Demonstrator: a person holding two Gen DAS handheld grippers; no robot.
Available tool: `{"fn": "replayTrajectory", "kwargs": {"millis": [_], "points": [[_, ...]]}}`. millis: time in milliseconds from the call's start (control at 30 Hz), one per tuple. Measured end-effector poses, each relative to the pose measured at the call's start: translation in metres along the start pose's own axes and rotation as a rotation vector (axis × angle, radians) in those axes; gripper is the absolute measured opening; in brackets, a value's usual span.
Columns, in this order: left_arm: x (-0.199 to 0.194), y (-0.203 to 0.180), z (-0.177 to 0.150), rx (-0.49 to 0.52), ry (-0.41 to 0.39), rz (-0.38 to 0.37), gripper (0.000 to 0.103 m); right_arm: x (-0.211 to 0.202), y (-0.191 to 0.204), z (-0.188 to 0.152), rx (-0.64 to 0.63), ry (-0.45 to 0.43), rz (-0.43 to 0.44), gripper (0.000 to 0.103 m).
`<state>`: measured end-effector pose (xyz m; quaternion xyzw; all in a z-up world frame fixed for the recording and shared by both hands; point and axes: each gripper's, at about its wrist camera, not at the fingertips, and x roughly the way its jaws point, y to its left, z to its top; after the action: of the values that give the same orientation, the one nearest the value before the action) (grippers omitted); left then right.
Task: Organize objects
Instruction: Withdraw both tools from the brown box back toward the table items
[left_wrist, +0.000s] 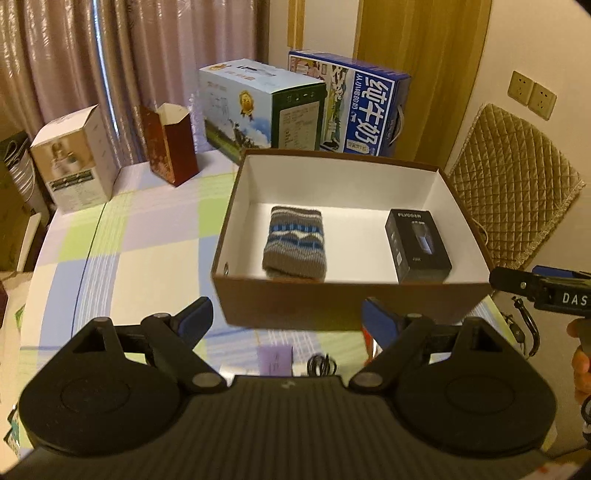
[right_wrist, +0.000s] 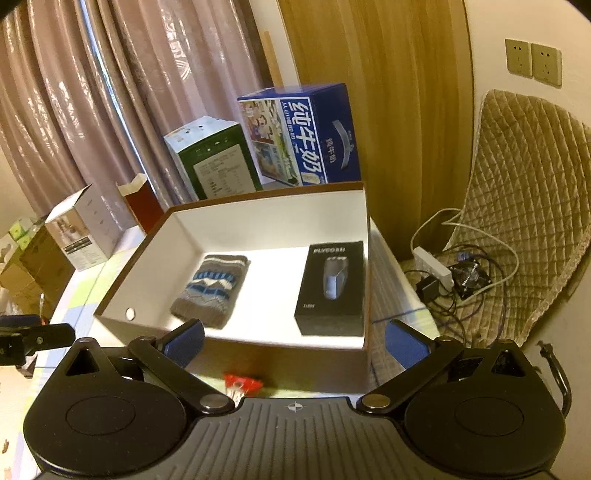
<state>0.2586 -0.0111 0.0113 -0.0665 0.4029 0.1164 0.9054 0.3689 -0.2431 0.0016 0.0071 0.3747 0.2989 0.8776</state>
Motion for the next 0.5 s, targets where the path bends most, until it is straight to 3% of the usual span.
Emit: {"fn": "replayTrajectory", "kwargs": {"millis": [200,333,500], "points": [[-0.018,0.009,-0.023,-0.02,0.012,0.016,0.086,-0.014,0.005,-0.019,-0.012,-0.012,-0.004,0.101],[-0.023,0.015,-0.037,-0.03,0.029,0.007,0.086,-0.028,0.008,-0.035,-0.004,-0.085,0.019,0.101],[-0.024,0.022,-0.056,-0.015,0.058,0.028,0.086,-0.035,0.01,-0.051,0.045,-0.046,0.03,0.101]]}}
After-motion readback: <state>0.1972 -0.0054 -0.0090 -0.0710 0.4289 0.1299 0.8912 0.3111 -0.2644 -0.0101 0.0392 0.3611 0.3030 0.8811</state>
